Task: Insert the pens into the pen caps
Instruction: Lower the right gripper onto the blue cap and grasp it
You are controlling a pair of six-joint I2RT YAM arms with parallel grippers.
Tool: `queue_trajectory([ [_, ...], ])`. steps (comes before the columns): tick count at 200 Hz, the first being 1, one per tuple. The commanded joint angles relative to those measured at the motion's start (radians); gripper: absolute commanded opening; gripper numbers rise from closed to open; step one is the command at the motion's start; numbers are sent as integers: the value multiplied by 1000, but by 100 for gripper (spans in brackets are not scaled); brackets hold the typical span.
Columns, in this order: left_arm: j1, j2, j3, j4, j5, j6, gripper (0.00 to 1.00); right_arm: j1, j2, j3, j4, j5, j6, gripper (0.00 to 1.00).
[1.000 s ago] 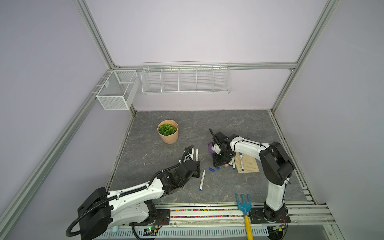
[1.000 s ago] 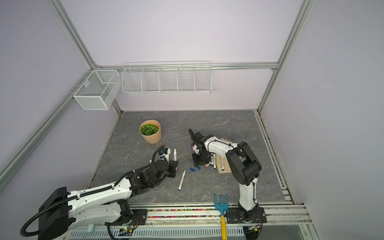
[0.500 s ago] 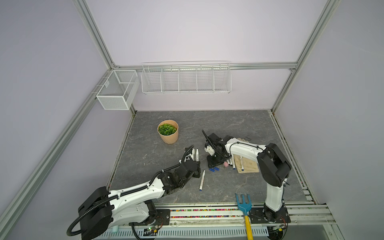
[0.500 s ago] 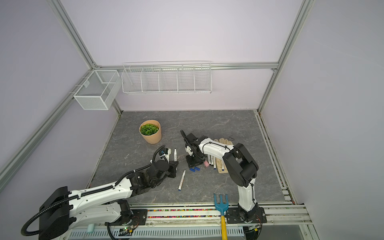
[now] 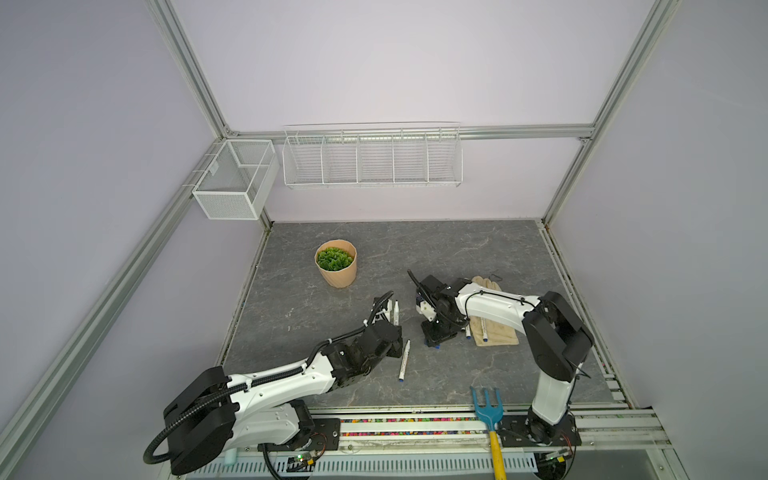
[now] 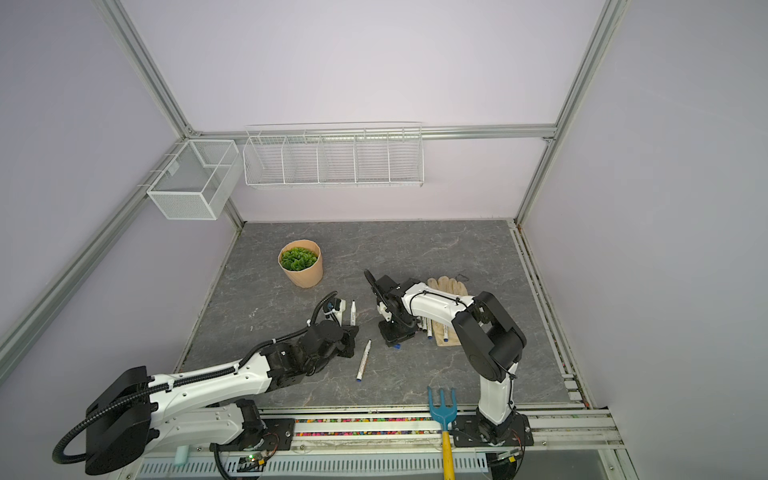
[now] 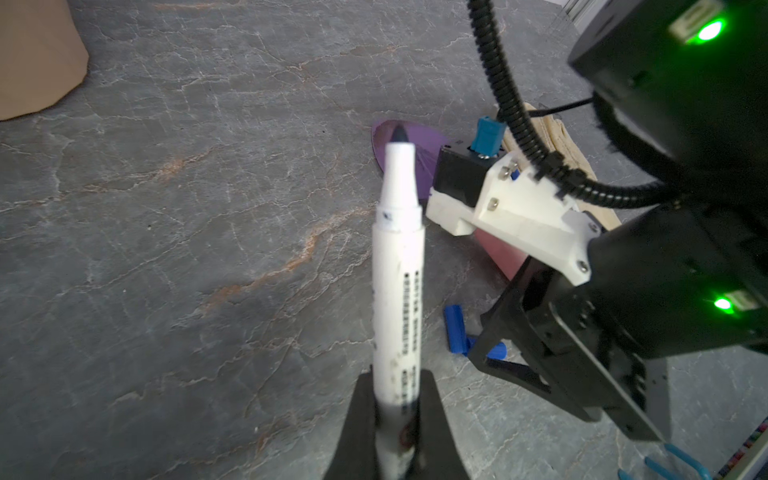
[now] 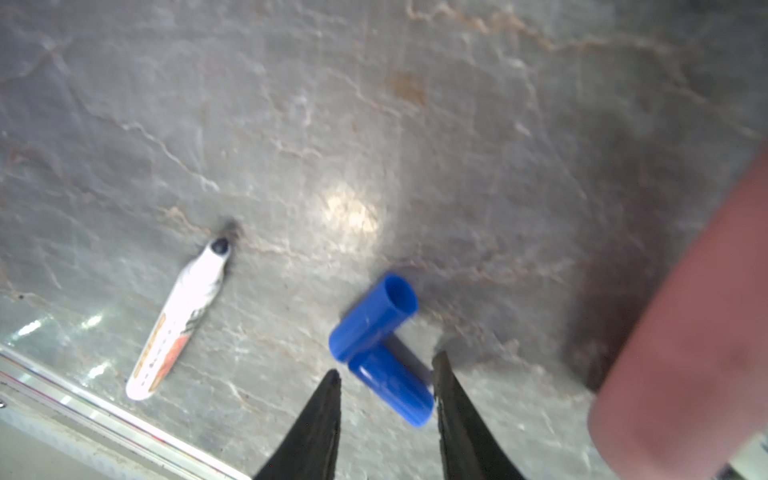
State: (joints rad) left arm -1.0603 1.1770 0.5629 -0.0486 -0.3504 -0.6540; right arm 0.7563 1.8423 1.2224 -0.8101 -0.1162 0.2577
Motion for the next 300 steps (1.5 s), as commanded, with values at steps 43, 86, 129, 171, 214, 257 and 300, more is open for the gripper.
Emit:
queue_trajectory([
  [43,6,13,26,30,11,-3,0,10,-123,-84,-77,-34,-35,43],
  [86,6,25,33,29,21,9,0,9,-86,-138,-36,-215,-39,43],
  [129,6,25,37,19,18,12,0,8,-18,-103,-18,-222,-43,43],
  [171,6,20,31,21,31,5,0,-42,28,-31,-22,-135,-16,43],
  [214,6,16,26,20,38,10,0,-66,97,88,-26,-134,-35,43],
  [257,6,12,14,21,39,-2,0,-67,138,137,-48,-143,-37,42],
  [300,6,22,8,30,38,-11,0,-66,96,105,-52,-95,-31,38],
])
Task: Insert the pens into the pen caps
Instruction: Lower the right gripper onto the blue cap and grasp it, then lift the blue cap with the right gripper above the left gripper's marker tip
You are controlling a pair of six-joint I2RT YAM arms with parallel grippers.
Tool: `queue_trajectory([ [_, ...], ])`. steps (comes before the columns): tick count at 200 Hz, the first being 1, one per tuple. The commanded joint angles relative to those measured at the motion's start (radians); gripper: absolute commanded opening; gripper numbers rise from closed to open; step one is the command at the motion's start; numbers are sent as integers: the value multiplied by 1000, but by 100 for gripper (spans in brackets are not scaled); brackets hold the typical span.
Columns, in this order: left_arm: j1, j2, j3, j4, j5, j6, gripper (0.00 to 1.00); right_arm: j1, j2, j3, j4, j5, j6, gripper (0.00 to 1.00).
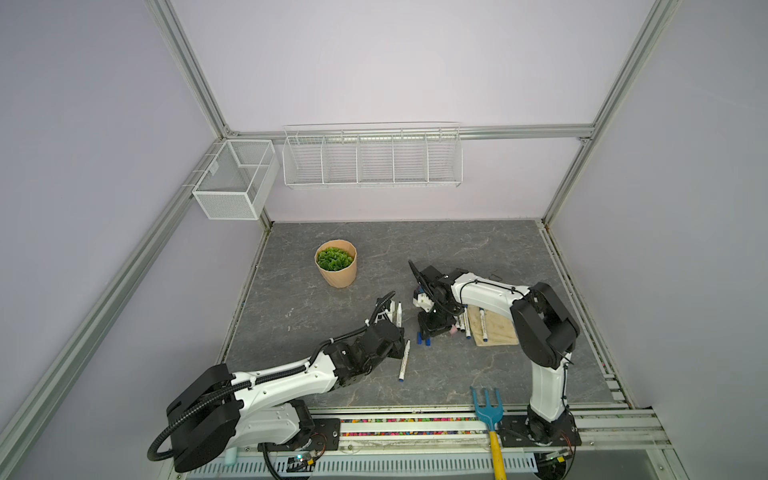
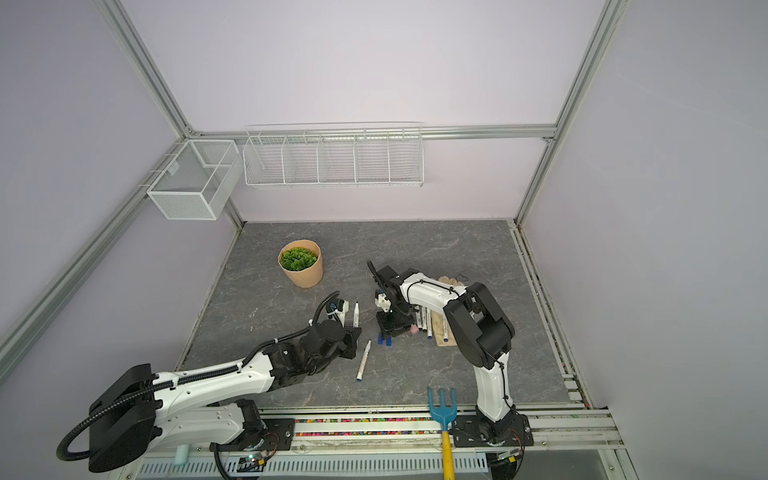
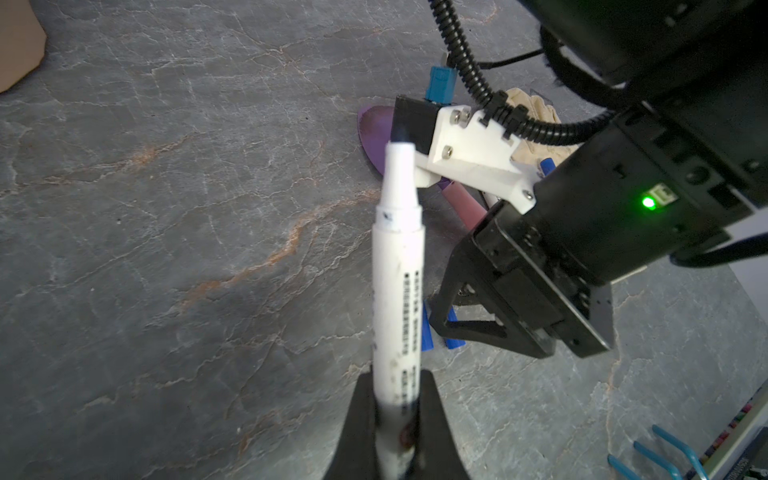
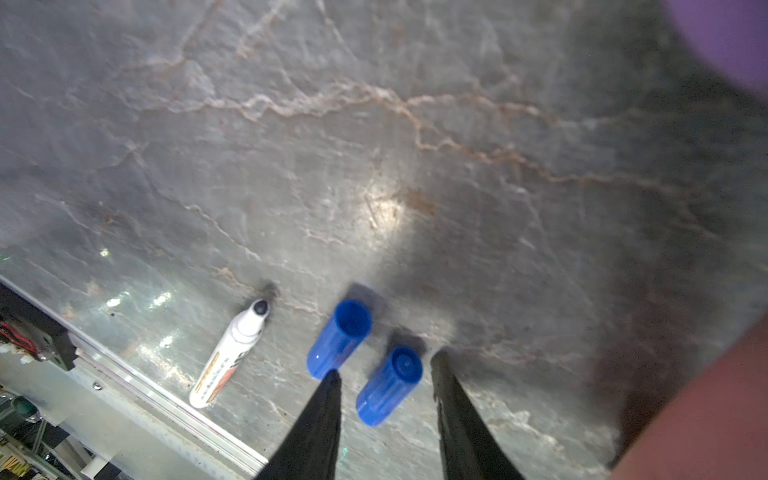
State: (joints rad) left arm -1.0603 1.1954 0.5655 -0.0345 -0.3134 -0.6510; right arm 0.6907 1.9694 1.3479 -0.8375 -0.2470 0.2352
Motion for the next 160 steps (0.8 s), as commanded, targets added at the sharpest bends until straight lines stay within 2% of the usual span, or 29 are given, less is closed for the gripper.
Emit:
queue_trajectory([
  [1,6,5,6,16,1,-14,0,-1,-32,-22,-24,38,-8,38],
  [71,6,1,17,14,0,-18,0,41,11,2,-56,169,9,32],
  [103,6,-13,16,0,1,-17,0,77,31,-9,-69,249,24,22],
  [130,6,-20,20,-15,3,-10,0,77,-1,-30,-29,237,39,10],
  [160,6,-9,29,-3,41,17,0,66,-140,-43,45,197,31,7],
])
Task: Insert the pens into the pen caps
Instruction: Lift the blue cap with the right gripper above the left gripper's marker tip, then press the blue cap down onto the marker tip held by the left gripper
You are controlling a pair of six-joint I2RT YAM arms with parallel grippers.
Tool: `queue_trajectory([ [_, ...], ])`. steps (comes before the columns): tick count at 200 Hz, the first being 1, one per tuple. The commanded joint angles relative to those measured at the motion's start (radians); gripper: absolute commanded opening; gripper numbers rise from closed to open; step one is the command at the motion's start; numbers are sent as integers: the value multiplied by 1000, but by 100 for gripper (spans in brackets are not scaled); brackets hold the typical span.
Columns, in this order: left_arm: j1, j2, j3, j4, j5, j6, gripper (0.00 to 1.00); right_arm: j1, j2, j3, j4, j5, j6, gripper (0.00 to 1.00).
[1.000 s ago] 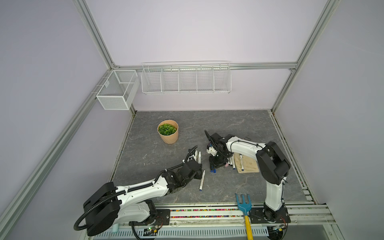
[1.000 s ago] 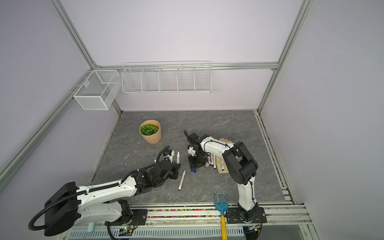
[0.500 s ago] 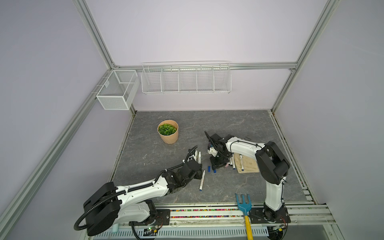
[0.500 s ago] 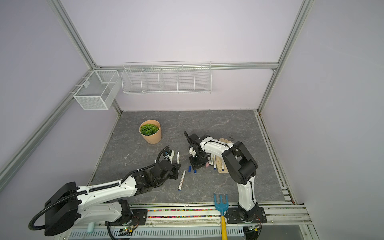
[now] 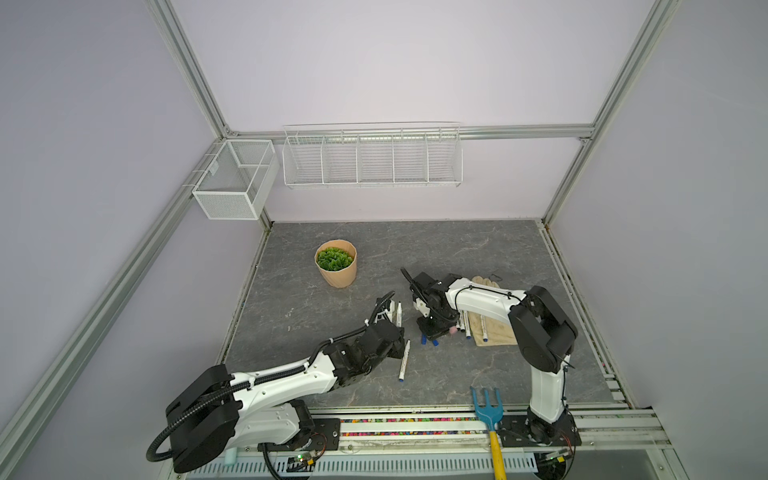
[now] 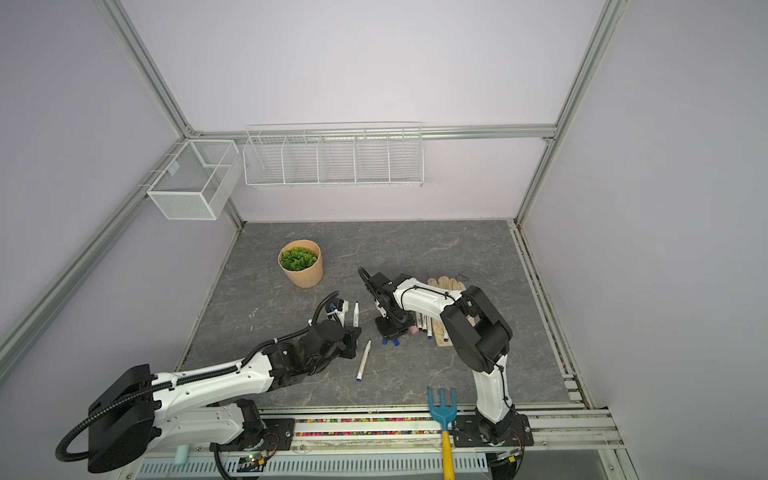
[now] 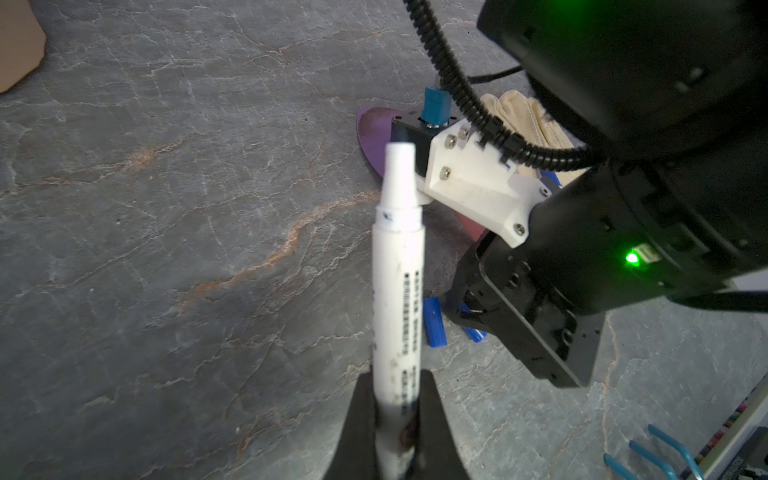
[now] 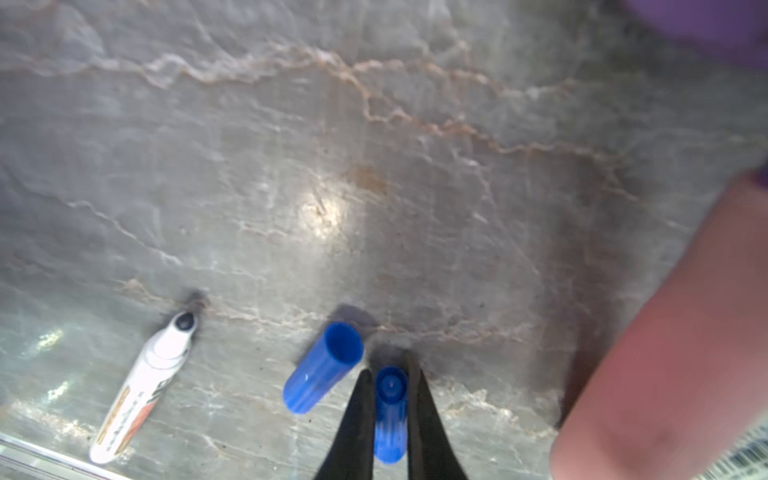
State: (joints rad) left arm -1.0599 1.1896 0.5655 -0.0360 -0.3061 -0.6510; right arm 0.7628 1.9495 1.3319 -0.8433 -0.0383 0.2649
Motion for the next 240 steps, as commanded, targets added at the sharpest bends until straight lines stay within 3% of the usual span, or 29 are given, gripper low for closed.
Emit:
queue_trajectory([
  [1,6,-3,30,-1,36,18,0,-7,-129,-28,54,-14,1,7],
  [47,-7,34,47,72,141,67,0,-63,-443,-115,256,-151,57,7],
  [77,-11,44,48,121,182,79,0,-90,-552,-191,416,-240,135,7],
  [161,-23,32,54,155,216,92,0,-95,-557,-240,571,-287,203,8],
  [240,-26,21,47,156,203,89,0,-93,-537,-250,543,-266,182,8],
])
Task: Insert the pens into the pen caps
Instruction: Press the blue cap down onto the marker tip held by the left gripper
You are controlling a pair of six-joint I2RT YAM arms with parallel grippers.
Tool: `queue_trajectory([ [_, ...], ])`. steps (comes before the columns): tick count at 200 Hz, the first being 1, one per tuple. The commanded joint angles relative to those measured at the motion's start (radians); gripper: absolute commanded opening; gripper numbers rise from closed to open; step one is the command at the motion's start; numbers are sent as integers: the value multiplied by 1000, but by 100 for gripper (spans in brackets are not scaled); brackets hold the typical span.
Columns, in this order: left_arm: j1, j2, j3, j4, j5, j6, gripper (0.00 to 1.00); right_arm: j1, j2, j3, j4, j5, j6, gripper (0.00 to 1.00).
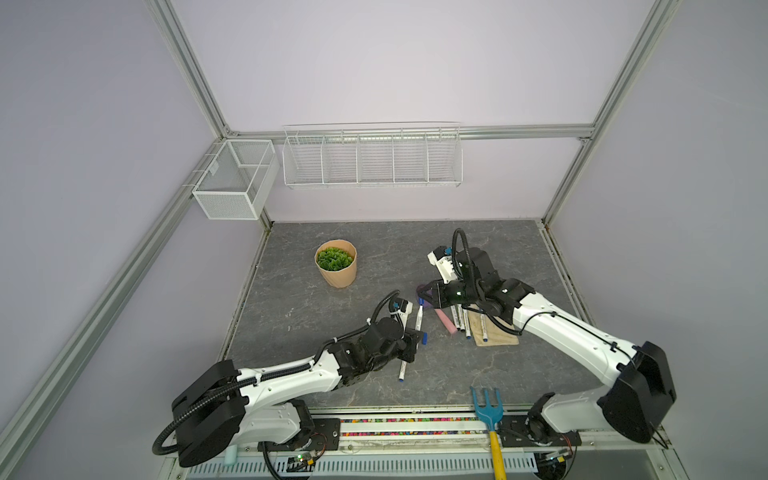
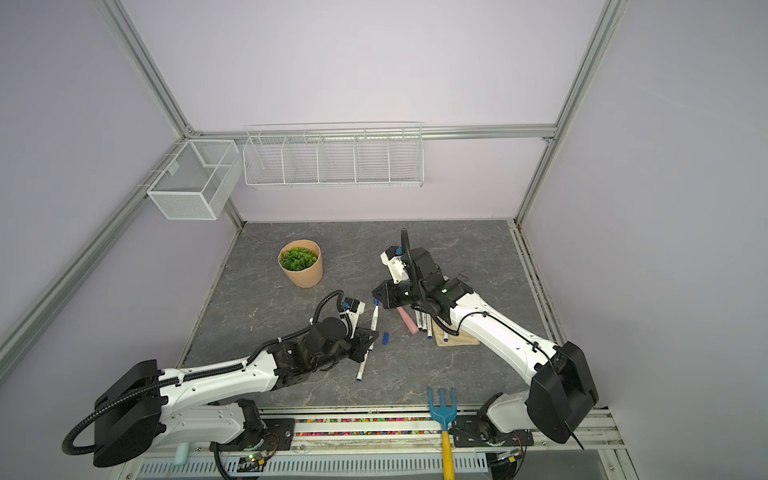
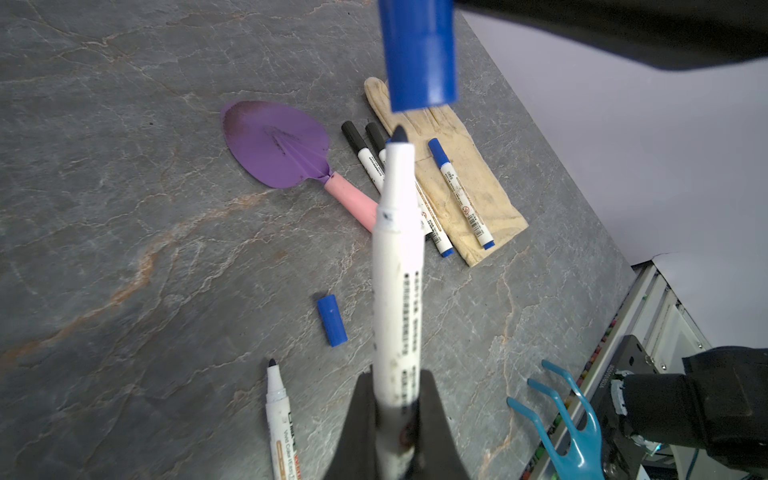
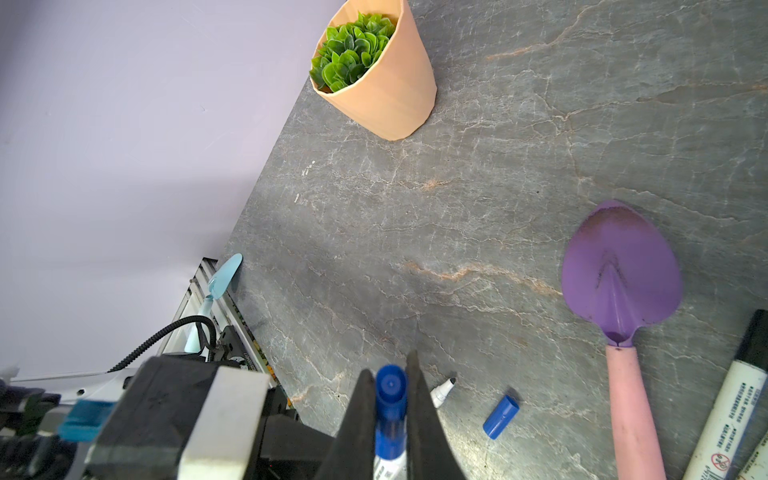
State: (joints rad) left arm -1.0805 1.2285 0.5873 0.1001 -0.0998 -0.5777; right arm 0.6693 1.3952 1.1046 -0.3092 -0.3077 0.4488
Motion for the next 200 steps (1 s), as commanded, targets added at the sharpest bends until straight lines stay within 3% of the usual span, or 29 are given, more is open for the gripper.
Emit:
queue_trajectory([
  [1,-6,-19,26,20,-3,15,0,1,17,-23,9,5,-3,8],
  [120,-5,-21,18,24,-18,10,0,12,21,-27,-24,35,-39,8],
  [147,-5,-21,16,35,-26,10,0,16,19,-28,-25,-19,-42,8],
  [200,-5,-48,23,90,-84,24,0,-7,-15,6,-182,-258,-92,7],
])
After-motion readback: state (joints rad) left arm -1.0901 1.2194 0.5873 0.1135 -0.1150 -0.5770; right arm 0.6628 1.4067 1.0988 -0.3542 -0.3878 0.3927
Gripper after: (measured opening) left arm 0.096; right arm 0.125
